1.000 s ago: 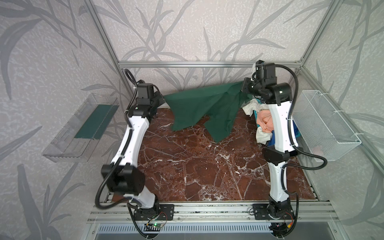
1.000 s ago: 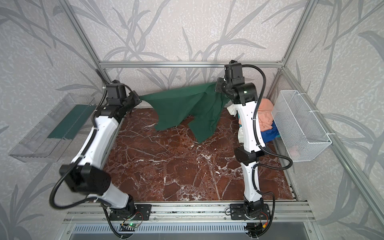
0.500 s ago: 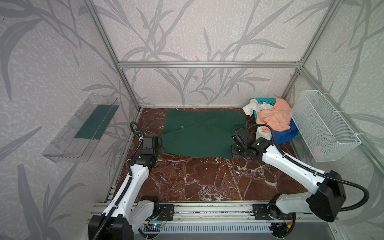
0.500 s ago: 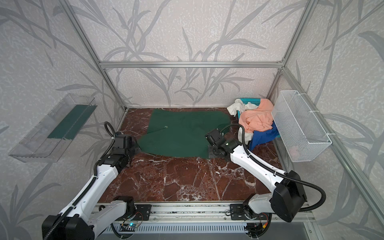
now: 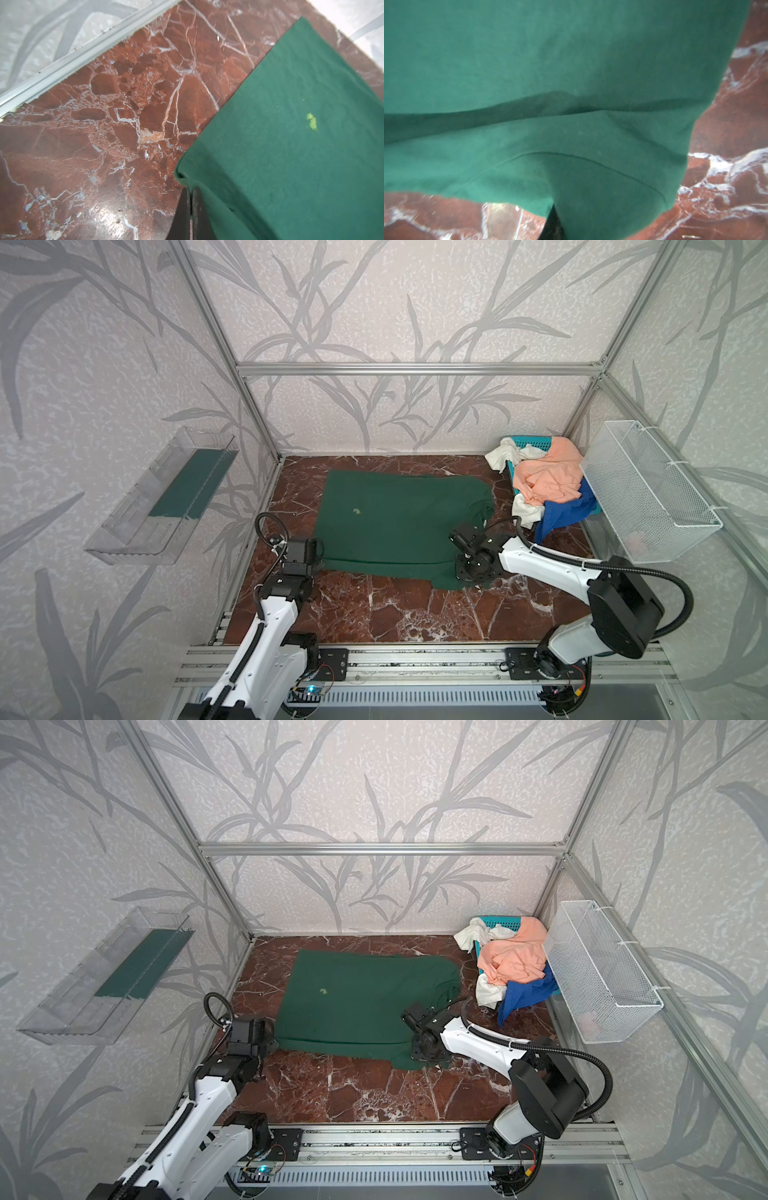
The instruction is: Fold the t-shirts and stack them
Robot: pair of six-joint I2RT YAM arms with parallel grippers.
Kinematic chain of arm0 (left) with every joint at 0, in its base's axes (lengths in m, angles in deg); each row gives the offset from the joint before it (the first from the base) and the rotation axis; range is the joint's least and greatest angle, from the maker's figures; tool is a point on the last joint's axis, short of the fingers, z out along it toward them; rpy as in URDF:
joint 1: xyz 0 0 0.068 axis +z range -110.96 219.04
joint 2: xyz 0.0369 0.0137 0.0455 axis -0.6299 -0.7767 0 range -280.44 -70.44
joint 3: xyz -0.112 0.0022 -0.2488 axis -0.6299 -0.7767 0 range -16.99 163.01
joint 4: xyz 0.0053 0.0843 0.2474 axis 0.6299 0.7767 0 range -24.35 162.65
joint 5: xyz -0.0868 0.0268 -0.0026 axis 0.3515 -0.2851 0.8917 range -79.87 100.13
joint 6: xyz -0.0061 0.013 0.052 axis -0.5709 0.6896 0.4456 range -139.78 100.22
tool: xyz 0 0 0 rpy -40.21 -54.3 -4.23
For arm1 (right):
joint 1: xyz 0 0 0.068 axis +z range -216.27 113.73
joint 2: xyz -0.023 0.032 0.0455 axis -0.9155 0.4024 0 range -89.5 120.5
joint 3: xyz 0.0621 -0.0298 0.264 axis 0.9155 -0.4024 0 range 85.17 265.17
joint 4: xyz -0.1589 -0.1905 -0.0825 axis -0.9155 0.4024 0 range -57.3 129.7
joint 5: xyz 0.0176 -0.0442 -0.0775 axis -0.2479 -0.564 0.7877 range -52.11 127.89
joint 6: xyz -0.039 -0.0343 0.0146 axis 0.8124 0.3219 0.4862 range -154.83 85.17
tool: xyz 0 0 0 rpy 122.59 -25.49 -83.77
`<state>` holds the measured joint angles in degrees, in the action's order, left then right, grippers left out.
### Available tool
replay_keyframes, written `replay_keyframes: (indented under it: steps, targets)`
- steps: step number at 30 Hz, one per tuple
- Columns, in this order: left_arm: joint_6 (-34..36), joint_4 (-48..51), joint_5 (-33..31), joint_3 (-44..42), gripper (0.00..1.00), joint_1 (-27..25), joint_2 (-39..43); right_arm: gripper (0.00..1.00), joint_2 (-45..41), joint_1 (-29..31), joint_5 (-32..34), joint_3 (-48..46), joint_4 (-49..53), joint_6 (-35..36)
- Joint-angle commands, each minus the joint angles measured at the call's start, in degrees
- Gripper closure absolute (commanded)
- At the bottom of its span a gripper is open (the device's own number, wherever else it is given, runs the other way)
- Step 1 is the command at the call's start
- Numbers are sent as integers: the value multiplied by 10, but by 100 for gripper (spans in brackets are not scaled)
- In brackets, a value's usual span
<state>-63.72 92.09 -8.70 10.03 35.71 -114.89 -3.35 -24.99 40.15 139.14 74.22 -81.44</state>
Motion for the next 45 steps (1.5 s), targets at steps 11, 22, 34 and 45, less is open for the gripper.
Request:
replay_keyframes:
  steps: [11,22,34,45]
  targets:
    - [-8,23,-37,-2,100,1,41,78,-59,0,-87,-2,71,12]
    - [1,39,-2,80,55,2,26,61,-97,-4,-52,83,166,85]
    - [46,-30,114,71,25,-4,77,33,-44,-133,-59,104,26,182]
    - [66,-96,148,100,23,-103,-77,62,147,-213,-108,171,33,214]
